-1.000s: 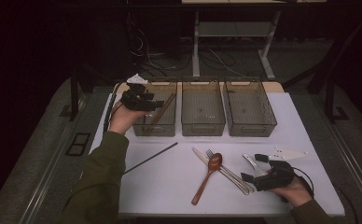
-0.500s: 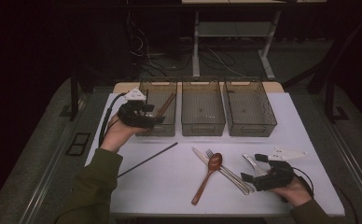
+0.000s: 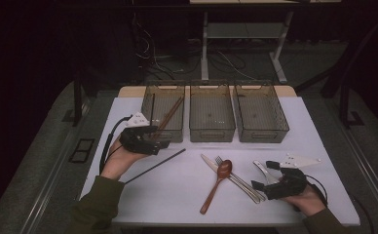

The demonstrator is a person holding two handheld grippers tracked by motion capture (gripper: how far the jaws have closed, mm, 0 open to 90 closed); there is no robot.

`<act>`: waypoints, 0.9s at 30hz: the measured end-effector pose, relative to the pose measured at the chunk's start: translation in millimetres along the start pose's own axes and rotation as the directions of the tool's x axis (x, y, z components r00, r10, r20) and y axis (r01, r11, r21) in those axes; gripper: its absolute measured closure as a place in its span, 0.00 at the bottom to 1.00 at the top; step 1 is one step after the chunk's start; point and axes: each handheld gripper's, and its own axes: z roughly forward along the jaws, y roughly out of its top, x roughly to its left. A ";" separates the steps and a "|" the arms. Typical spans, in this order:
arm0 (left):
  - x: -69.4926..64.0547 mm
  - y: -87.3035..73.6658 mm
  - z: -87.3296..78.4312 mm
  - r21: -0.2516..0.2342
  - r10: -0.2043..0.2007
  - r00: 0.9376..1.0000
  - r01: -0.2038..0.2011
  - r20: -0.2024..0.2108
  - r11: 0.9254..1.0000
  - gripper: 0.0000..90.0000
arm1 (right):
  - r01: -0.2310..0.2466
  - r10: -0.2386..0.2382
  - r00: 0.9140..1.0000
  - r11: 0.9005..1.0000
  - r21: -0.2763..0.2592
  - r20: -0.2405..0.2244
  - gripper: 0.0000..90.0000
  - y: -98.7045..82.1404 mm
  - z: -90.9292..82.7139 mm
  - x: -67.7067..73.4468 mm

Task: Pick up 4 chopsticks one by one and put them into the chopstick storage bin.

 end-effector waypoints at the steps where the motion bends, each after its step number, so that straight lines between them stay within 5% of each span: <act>1: -1.2 -2.7 -0.1 -0.002 -0.003 1.000 0.003 0.001 1.000 0.26 | -0.001 0.001 1.000 1.000 0.000 0.000 0.01 0.0 -0.1 0.0; 14: -13.3 -36.3 -4.2 0.020 0.010 1.000 -0.009 -0.017 1.000 0.40 | 0.004 -0.004 1.000 1.000 0.002 0.000 0.01 -0.1 0.0 0.6; 27: -6.5 -63.7 7.6 0.136 -0.007 1.000 0.003 0.026 0.991 0.70 | 0.010 -0.010 1.000 1.000 0.000 -0.004 0.01 -0.1 0.1 1.1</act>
